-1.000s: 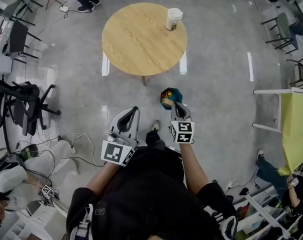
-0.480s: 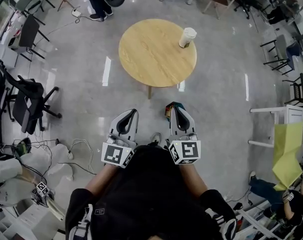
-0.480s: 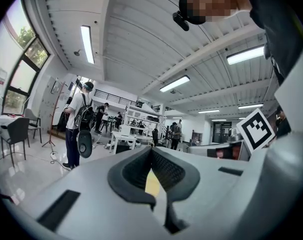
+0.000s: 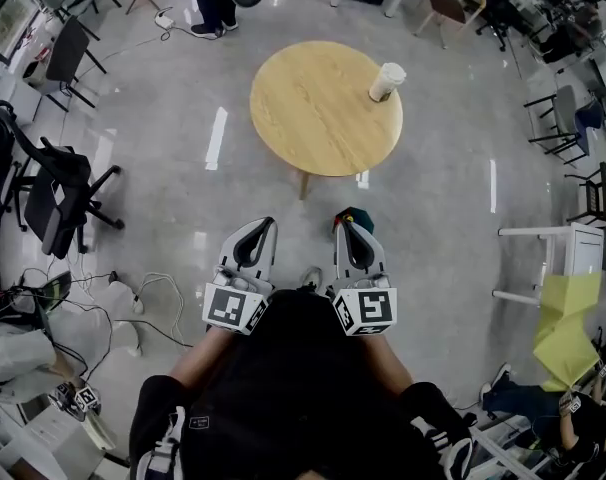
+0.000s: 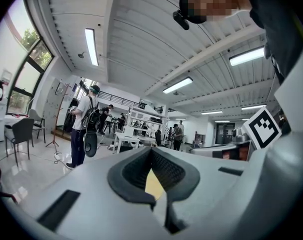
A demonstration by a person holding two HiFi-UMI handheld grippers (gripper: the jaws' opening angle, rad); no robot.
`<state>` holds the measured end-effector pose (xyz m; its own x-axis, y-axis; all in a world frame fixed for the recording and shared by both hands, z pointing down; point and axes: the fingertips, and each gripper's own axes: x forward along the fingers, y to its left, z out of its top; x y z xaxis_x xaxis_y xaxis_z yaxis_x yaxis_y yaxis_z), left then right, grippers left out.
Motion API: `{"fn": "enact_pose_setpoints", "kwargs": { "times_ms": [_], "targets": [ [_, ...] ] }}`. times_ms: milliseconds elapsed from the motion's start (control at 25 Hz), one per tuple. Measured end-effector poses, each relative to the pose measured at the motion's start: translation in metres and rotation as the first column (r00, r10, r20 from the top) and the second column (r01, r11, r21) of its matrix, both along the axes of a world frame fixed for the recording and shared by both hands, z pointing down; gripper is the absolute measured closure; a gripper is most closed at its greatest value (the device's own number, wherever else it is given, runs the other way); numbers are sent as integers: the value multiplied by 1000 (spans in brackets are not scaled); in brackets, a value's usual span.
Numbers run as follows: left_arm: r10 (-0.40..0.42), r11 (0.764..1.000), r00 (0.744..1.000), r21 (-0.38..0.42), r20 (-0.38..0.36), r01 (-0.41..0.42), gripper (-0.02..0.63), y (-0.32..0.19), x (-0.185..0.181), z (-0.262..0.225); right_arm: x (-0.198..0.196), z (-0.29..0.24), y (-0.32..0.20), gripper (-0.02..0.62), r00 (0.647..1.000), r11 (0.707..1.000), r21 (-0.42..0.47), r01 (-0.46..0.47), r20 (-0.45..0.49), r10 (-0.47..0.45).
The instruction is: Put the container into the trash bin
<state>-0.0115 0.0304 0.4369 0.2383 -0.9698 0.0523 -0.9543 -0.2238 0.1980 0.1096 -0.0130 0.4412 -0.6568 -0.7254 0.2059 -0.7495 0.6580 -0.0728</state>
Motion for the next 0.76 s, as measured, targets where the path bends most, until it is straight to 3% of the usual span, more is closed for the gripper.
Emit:
{"fn": "enact_pose_setpoints", "kwargs": {
  "times_ms": [760],
  "targets": [
    [-21, 1000, 1000, 10, -6, 21, 597, 7, -3, -1, -2, -1, 4, 569, 1000, 1000, 7, 24, -10, -24]
  ]
}}
